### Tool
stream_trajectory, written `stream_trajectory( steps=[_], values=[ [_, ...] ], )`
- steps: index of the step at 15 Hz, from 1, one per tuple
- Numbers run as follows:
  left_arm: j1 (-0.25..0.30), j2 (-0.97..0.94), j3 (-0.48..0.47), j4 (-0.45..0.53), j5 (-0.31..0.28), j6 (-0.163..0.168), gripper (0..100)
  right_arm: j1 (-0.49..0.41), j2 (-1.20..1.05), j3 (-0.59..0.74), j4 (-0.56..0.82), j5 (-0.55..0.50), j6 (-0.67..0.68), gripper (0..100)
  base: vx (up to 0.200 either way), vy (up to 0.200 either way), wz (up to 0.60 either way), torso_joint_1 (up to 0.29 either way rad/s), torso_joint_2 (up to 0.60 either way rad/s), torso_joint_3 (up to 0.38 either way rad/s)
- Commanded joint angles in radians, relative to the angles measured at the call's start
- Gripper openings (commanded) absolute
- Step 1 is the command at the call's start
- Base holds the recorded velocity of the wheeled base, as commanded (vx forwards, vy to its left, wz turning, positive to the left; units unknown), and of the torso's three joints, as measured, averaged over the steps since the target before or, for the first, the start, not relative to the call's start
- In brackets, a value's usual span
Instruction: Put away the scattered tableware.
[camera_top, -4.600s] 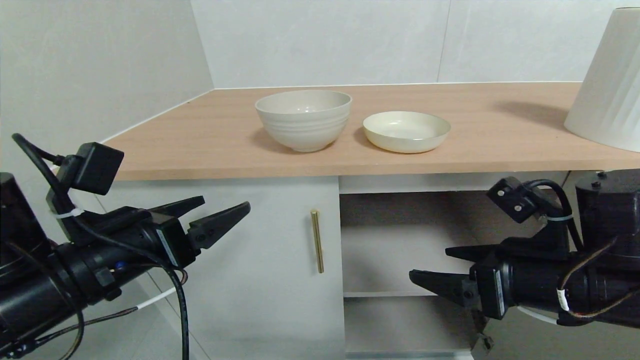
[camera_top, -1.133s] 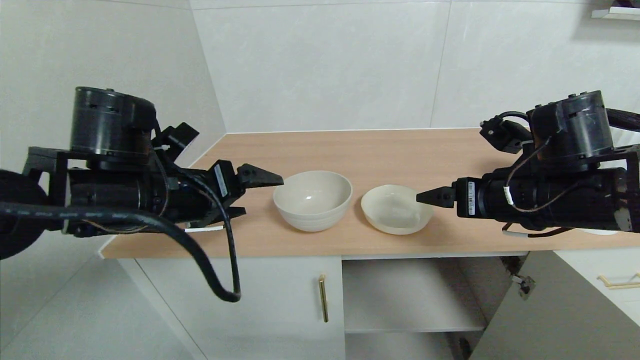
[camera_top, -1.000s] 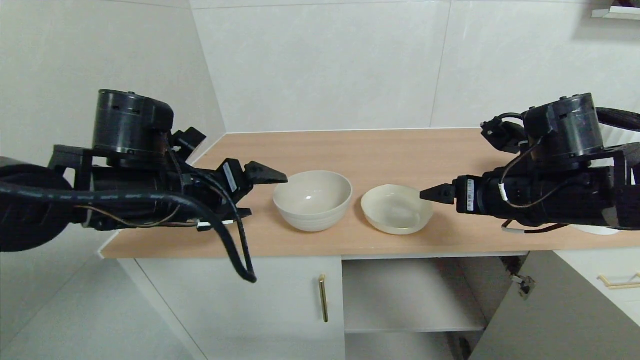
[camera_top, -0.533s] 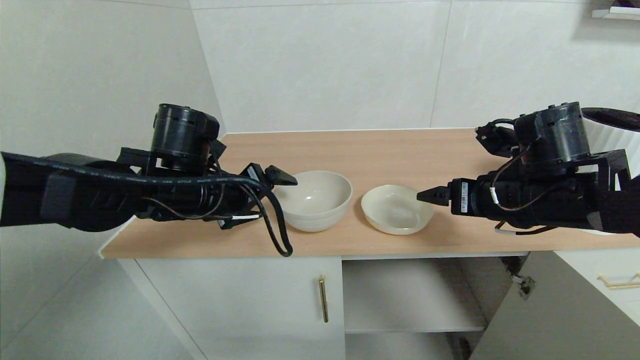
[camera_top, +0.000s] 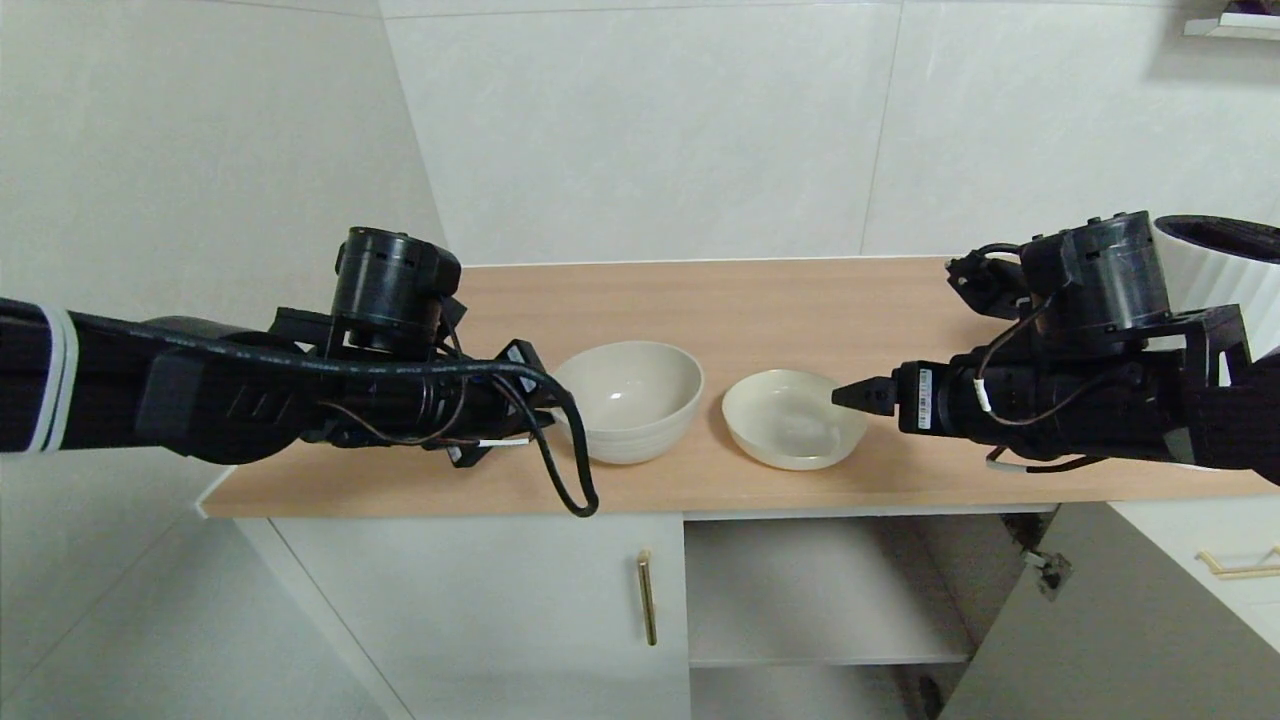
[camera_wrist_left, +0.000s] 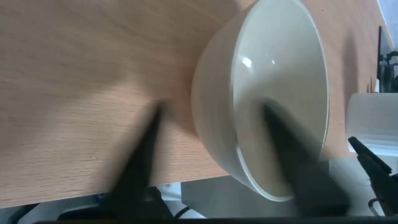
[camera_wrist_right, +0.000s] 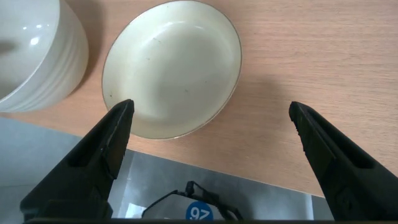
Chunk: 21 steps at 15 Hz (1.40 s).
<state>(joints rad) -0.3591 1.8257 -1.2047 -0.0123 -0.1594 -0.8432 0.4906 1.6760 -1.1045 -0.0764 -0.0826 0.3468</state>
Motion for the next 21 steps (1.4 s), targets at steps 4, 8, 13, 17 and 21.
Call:
stream_trajectory(
  steps=[4,8,13,17,21],
  values=[
    [0.0,-0.028,0.001,0.003,0.0,0.001,0,0.0,0.013,-0.017,0.001,-0.057,-0.002,100,0.0,0.0,0.0,0.0,0.0,0.0],
    [0.0,-0.056,0.005,0.008,-0.003,0.003,0,0.005,0.053,-0.037,0.004,-0.151,-0.006,100,0.0,0.0,0.0,0.0,0.0,0.0],
    [-0.001,-0.062,0.007,0.009,-0.003,0.003,0,0.032,0.139,-0.052,-0.002,-0.232,-0.008,100,0.0,0.0,0.0,0.0,0.0,0.0],
    [-0.001,-0.062,0.008,0.009,-0.003,0.003,0,0.034,0.159,-0.054,-0.014,-0.246,-0.006,100,0.0,0.0,0.0,0.0,0.0,0.0],
    [-0.003,-0.062,0.008,0.009,-0.003,0.003,0,0.034,0.165,-0.054,-0.014,-0.246,-0.006,100,0.0,0.0,0.0,0.0,0.0,0.0]
  ],
)
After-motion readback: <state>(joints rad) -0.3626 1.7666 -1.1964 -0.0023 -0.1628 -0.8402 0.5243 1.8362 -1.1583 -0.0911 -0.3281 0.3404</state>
